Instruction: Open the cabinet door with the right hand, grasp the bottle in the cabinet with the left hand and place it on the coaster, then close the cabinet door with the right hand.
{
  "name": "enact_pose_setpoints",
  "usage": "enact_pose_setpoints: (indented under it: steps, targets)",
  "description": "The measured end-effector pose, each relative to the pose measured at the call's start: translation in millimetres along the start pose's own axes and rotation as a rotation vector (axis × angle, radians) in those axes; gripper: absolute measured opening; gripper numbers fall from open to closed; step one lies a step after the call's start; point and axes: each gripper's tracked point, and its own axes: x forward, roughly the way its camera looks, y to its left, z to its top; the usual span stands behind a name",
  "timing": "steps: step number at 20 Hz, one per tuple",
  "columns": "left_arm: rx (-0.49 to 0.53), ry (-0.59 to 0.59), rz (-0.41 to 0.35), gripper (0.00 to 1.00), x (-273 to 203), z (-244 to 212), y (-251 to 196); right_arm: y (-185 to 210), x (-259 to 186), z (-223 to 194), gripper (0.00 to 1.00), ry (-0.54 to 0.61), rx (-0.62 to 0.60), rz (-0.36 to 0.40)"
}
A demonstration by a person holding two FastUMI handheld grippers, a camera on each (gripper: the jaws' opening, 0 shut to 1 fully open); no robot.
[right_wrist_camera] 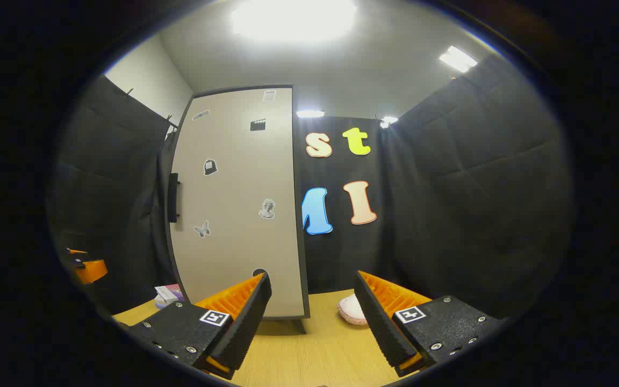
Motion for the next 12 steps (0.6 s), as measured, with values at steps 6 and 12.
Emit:
enact_pose_setpoints:
  steps: [6, 12]
  targets:
    - [0.003, -0.023, 0.015, 0.93, -7.2, 9.5, 1.8, 2.6, -1.7, -5.8, 0.96, 0.010, -0.001, 0.013]
    - [0.008, -0.029, 0.019, 0.93, -9.9, 10.6, 5.0, 9.0, -2.3, -7.4, 0.96, 0.011, 0.001, 0.022]
